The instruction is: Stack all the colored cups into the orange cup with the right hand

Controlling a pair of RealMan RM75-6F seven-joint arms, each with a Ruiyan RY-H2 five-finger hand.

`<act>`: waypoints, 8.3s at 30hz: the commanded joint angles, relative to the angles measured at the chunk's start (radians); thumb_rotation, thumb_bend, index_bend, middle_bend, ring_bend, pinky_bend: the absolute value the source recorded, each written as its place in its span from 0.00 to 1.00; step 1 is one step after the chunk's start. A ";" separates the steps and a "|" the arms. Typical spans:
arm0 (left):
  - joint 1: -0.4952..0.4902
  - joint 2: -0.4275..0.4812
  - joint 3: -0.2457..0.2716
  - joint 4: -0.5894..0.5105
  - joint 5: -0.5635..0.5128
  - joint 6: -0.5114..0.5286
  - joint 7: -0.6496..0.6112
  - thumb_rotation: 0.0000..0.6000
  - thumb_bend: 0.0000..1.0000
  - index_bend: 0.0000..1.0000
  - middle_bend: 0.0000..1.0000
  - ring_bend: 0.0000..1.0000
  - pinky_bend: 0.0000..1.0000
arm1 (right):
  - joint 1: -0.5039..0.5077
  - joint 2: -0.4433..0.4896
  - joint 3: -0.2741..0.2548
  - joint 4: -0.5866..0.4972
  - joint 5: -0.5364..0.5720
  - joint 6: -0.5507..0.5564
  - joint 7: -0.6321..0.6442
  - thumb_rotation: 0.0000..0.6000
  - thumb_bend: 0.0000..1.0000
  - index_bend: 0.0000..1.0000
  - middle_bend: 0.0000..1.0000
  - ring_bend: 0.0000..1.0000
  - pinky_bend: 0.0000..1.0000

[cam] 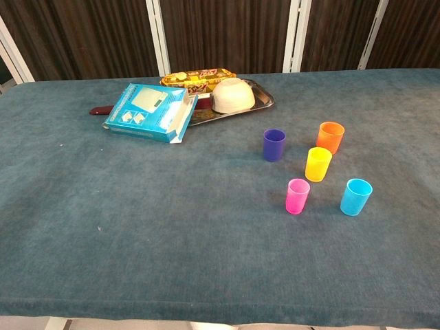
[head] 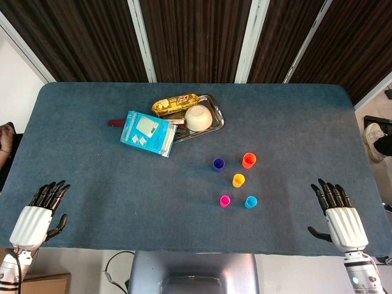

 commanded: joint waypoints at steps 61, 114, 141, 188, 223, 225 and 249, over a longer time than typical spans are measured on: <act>-0.018 -0.001 0.000 0.008 -0.025 -0.038 -0.011 1.00 0.47 0.00 0.05 0.05 0.12 | 0.886 -0.592 0.245 0.544 0.802 -0.605 -0.412 1.00 0.46 0.48 0.00 0.00 0.00; -0.026 -0.006 0.006 0.010 -0.021 -0.046 -0.008 1.00 0.47 0.00 0.04 0.05 0.12 | 0.743 -0.330 0.187 0.404 0.684 -0.553 -0.222 1.00 0.48 0.53 0.00 0.00 0.00; -0.033 -0.015 0.012 0.007 -0.012 -0.055 0.006 1.00 0.47 0.00 0.04 0.05 0.12 | 0.611 -0.197 0.029 0.148 0.339 -0.466 -0.188 1.00 0.47 0.20 0.00 0.00 0.00; -0.039 -0.015 0.015 0.015 -0.015 -0.066 0.001 1.00 0.47 0.00 0.04 0.05 0.12 | 0.700 -0.227 0.244 0.251 0.650 -0.510 -0.233 1.00 0.47 0.59 0.03 0.00 0.00; -0.037 -0.010 0.013 0.016 -0.019 -0.059 -0.007 1.00 0.47 0.00 0.04 0.05 0.12 | 0.630 -0.152 0.136 0.117 0.497 -0.474 -0.106 1.00 0.47 0.23 0.00 0.00 0.00; -0.037 -0.010 0.012 0.017 -0.019 -0.057 -0.008 1.00 0.47 0.00 0.04 0.05 0.12 | 0.598 -0.107 0.098 0.050 0.412 -0.456 -0.070 1.00 0.47 0.23 0.00 0.00 0.00; -0.039 -0.011 0.018 0.017 -0.010 -0.059 -0.010 1.00 0.47 0.00 0.04 0.05 0.12 | 0.510 -0.149 -0.039 0.104 0.218 -0.492 -0.112 1.00 0.46 0.36 0.00 0.00 0.00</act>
